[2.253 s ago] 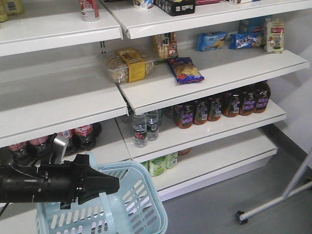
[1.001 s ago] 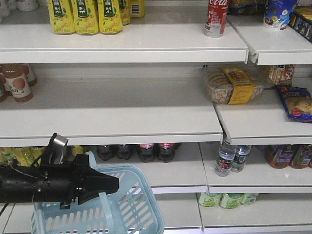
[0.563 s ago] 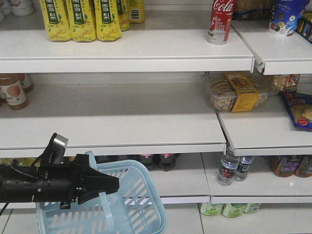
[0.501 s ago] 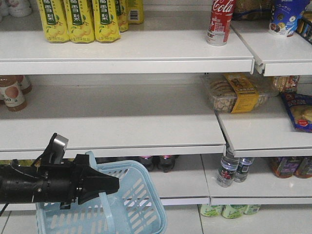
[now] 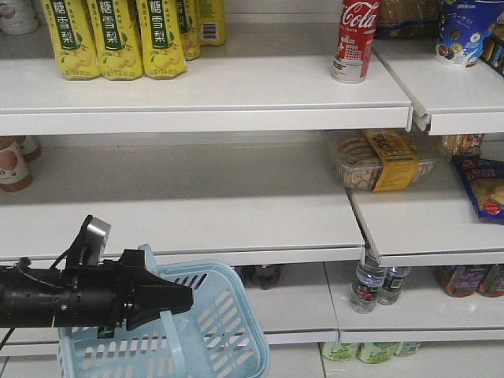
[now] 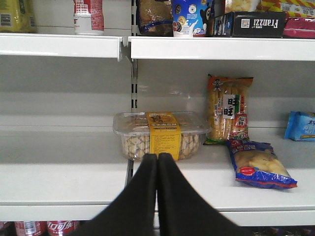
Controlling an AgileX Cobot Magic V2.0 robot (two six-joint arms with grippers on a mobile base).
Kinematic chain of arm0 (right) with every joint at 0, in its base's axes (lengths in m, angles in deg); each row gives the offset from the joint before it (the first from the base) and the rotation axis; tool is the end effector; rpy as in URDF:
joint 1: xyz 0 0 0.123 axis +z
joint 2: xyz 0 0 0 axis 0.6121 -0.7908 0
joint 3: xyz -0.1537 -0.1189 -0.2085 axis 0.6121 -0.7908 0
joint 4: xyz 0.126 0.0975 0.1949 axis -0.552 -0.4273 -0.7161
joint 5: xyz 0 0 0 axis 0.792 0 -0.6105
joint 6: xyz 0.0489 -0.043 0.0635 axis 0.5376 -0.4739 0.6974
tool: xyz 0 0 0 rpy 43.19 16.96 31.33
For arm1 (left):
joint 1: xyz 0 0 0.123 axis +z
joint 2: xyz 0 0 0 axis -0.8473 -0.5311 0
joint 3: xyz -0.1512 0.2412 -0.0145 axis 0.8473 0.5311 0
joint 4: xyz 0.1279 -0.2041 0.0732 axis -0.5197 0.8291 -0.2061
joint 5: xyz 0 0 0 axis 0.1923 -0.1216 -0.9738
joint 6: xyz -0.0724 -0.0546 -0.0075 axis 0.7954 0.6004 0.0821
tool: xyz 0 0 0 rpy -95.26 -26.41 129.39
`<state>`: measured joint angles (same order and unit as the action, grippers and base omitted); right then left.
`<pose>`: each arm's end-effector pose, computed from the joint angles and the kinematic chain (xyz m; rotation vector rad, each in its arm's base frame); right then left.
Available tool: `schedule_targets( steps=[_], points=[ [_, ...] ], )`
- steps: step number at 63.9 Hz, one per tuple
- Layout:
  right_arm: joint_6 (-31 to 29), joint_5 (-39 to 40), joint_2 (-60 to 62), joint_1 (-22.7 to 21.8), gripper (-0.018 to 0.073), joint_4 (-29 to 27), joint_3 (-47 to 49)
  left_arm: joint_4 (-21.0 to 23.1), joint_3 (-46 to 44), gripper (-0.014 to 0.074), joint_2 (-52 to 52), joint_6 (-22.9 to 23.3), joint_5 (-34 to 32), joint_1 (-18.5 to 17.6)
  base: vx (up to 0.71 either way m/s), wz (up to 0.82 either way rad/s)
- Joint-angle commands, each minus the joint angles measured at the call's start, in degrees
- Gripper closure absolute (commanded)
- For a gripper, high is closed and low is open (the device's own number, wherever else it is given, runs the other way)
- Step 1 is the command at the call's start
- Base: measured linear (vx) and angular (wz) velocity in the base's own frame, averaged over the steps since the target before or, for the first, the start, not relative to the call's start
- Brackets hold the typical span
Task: Place coke in basket with both arms
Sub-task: 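Drive up to the shelf with the red Coca-Cola bottle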
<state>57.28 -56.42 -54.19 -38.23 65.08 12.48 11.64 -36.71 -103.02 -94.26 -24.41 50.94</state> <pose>0.0568 -0.0007 0.1999 -0.0230 1.5499 -0.0427 0.2342 -0.1090 0.1823 -0.2435 2.4126 -1.6961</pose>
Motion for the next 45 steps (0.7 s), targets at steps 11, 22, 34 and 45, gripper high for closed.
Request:
schedule_targets(
  steps=[11, 22, 34, 45],
  points=[
    [-0.31, 4.45, -0.32, 0.06, 0.0569, 0.28, -0.47, 3.19, -1.36, 0.0602, 1.92, -0.12, 4.52, -0.38, 0.05, -0.01],
    [-0.31, 4.45, -0.32, 0.06, 0.0569, 0.28, -0.47, 3.19, -1.36, 0.0602, 1.92, -0.12, 4.52, -0.38, 0.04, -0.01],
    [-0.31, 4.45, -0.32, 0.06, 0.0569, 0.28, -0.47, 3.19, -1.36, 0.0602, 1.92, -0.12, 4.52, -0.38, 0.03, 0.01],
    [-0.31, 4.45, -0.32, 0.06, 0.0569, 0.28, -0.47, 3.19, -1.36, 0.0602, 1.92, -0.12, 4.52, -0.38, 0.03, 0.0]
  ],
)
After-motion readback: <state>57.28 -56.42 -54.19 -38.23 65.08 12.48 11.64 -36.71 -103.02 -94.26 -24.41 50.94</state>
